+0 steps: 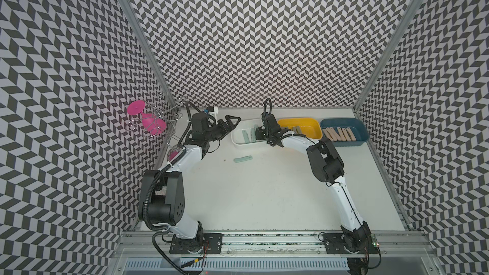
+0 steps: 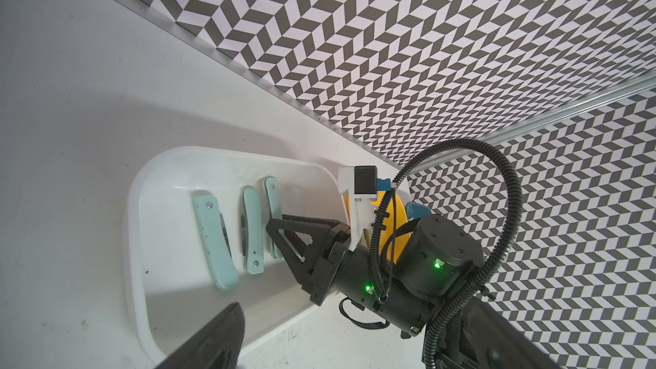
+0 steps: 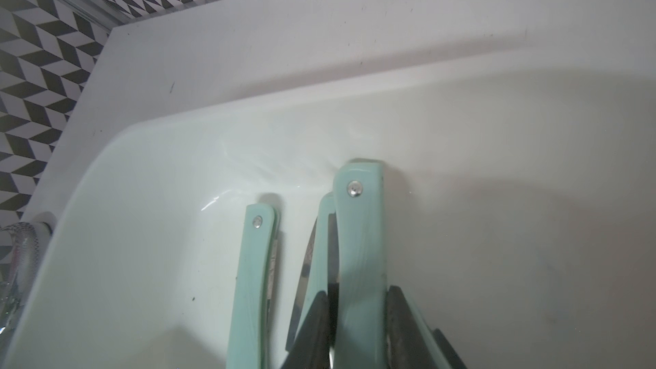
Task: Place the fruit knives into the storage box by color
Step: Place the fruit knife in the storage box.
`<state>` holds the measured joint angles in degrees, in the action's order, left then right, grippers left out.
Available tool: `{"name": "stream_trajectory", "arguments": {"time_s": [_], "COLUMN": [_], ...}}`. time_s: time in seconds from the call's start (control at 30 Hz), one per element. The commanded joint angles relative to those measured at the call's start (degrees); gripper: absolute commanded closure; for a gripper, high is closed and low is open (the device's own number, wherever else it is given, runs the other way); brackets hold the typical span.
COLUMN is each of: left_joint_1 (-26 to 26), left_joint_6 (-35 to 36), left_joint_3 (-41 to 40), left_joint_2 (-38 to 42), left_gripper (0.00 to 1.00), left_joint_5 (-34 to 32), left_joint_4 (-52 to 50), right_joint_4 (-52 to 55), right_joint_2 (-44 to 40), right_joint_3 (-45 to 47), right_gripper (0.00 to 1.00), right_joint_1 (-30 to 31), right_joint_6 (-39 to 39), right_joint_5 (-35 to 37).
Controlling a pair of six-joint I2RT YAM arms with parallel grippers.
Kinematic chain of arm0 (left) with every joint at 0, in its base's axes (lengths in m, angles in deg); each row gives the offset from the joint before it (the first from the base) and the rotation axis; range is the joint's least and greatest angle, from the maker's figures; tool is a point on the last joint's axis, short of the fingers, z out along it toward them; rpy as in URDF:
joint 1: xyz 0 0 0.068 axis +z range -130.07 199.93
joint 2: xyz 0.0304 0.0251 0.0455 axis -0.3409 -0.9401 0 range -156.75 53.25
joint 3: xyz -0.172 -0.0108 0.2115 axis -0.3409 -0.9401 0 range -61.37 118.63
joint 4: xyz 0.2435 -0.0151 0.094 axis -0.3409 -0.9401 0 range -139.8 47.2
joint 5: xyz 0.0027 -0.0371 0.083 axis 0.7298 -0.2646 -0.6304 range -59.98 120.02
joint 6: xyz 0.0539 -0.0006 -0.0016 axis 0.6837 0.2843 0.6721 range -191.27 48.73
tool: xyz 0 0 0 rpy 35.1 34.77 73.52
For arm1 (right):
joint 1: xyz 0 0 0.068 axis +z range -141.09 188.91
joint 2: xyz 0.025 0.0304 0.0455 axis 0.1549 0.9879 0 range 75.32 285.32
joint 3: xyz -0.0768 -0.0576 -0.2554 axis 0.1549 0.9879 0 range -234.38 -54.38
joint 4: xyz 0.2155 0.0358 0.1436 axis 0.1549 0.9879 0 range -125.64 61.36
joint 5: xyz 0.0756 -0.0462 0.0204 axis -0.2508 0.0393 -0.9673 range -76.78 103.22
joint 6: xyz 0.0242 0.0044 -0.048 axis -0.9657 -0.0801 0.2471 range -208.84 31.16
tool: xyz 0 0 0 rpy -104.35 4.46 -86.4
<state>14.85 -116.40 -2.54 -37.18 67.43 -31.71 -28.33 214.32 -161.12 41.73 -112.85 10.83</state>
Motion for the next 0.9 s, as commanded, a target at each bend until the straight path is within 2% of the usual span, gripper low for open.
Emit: {"name": "stream_trajectory", "arguments": {"time_s": [0.0, 0.1, 0.4, 0.63, 0.87], "left_joint_1": [0.4, 0.4, 0.4, 0.4, 0.4], "left_joint_6": [-0.5, -0.6, -0.5, -0.6, 0.0], "left_joint_3": [0.8, 0.7, 0.6, 0.1, -2.2], "left_joint_2": [-0.6, -0.5, 0.1, 1.3, 4.6], "left_gripper": [0.0, 0.0, 0.0, 0.0, 0.0], "left_joint_5": [1.0, 1.0, 1.2, 1.3, 0.9], "left_joint_4": [1.8, 1.8, 1.7, 1.6, 0.2], "right_joint_4": [-0.1, 0.0, 0.0, -0.9, -1.2], "right_joint_2": [1.0, 0.8, -2.7, -11.0, -21.3], "right_joint_3": [-1.3, -1.3, -1.2, -0.2, 9.1], "right_gripper": [0.74, 0.66, 0.6, 0.47, 0.44], "right_joint_1": [0.0, 0.0, -0.5, -0.8, -0.6], "right_joint_6": [-0.2, -0.4, -0.1, 0.7, 1.2], "right_joint_5": [0.2, 0.2, -1.7, -5.8, -9.7]}}
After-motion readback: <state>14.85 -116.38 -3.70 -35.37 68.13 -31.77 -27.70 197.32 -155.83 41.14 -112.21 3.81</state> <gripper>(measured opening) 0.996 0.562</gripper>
